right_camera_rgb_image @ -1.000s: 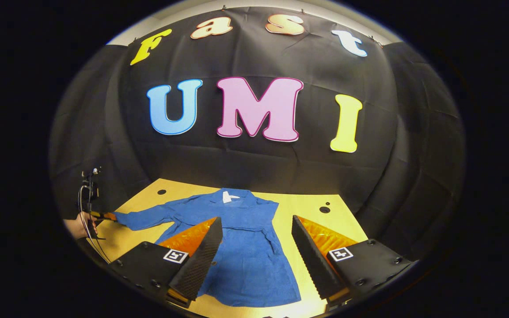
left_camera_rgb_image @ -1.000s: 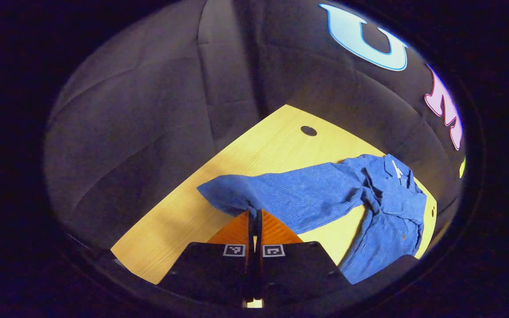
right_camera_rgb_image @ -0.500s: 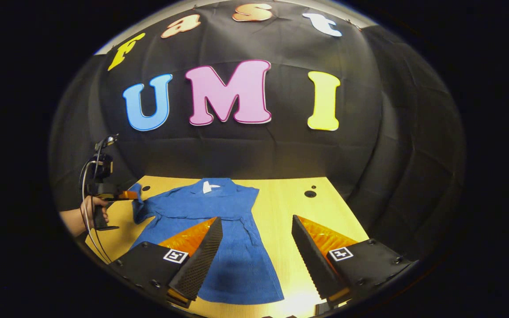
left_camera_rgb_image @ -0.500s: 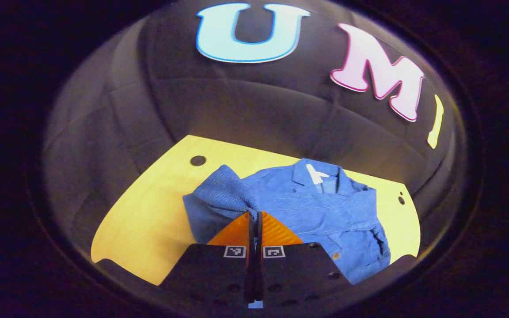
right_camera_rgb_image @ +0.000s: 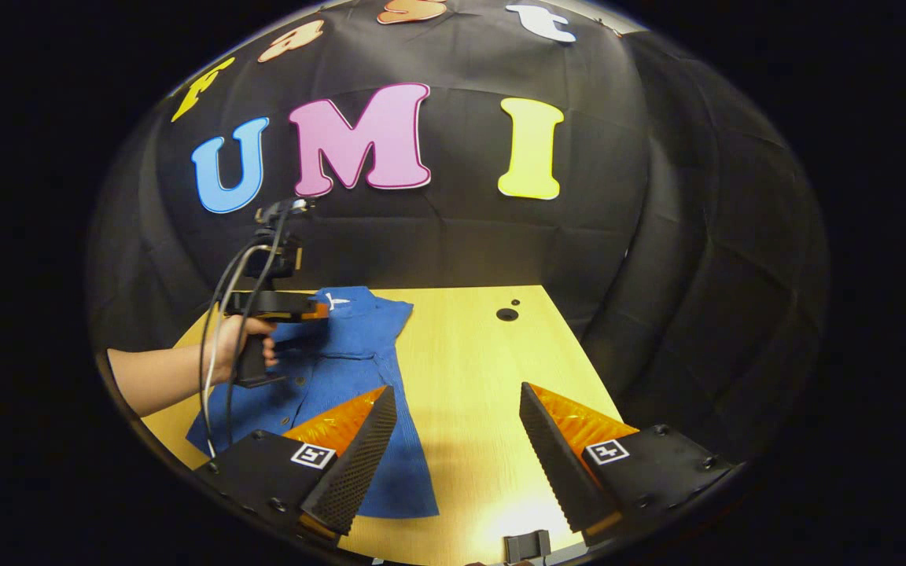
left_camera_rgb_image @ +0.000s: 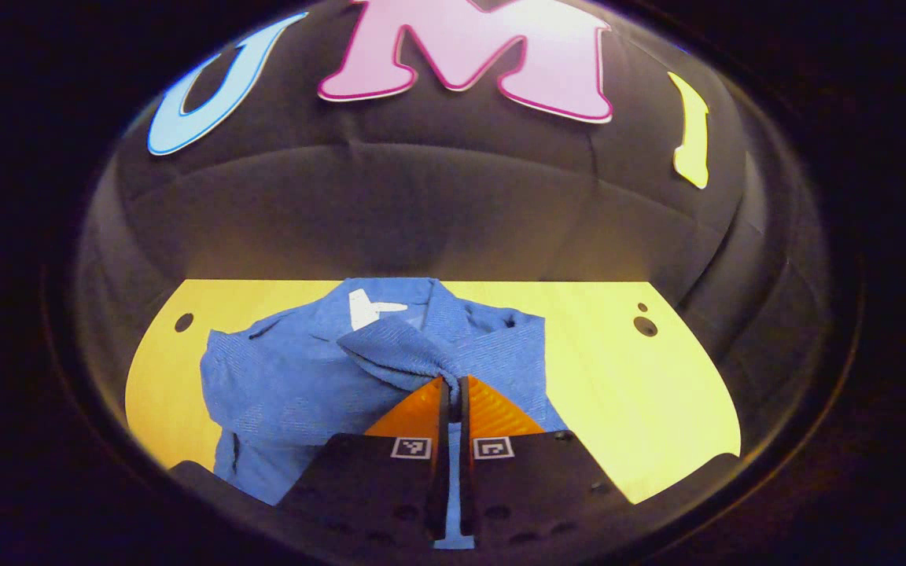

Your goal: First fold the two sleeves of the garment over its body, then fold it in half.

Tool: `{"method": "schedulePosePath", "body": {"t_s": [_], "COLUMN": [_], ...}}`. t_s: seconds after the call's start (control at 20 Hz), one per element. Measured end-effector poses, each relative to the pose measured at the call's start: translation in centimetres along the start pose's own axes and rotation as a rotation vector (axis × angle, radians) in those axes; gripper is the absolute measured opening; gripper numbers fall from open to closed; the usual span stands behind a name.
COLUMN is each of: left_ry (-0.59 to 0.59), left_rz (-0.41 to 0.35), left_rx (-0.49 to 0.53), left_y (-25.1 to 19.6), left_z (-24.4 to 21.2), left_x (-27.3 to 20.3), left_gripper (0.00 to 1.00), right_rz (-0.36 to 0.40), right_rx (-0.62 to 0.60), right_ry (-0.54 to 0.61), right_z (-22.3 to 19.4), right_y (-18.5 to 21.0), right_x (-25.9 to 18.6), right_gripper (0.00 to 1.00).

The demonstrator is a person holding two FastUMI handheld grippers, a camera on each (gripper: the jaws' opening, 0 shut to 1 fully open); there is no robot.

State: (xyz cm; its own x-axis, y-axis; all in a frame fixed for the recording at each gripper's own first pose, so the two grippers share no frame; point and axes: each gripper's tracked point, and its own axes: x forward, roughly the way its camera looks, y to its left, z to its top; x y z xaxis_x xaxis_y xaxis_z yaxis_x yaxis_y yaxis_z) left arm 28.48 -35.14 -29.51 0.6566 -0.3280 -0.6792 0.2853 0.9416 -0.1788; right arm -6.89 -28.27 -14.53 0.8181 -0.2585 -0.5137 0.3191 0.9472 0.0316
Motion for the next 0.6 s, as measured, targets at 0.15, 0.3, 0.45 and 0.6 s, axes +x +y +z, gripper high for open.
{"method": "schedulePosePath", "body": {"t_s": [0.15, 0.3, 0.45, 0.6], "left_ry": [0.066, 0.049, 0.018, -0.021], "left_rz": [-0.082, -0.105, -0.122, -0.101], "left_rx": [0.022, 0.028, 0.021, 0.021], "left_y": [-4.5, -5.4, -3.3, 0.2], "left_z": [-1.9, -2.7, -4.1, -6.4], "left_x": [1.5, 0.0, -4.3, -10.0], "left_gripper": [0.5, 0.84, 0.84, 0.84], "right_rz": [-0.008, 0.003, 0.032, 0.06], "right_rx": [0.021, 0.048, 0.054, 0.047], "right_ry": [0.023, 0.03, 0.045, 0.074], "right_z": [-0.8, -1.3, -2.3, -3.7], "right_y": [-0.6, -0.4, 0.6, 2.1], "right_x": [0.6, 0.8, 1.5, 2.8], "right_gripper": [0.99, 1.0, 1.0, 0.99]}}
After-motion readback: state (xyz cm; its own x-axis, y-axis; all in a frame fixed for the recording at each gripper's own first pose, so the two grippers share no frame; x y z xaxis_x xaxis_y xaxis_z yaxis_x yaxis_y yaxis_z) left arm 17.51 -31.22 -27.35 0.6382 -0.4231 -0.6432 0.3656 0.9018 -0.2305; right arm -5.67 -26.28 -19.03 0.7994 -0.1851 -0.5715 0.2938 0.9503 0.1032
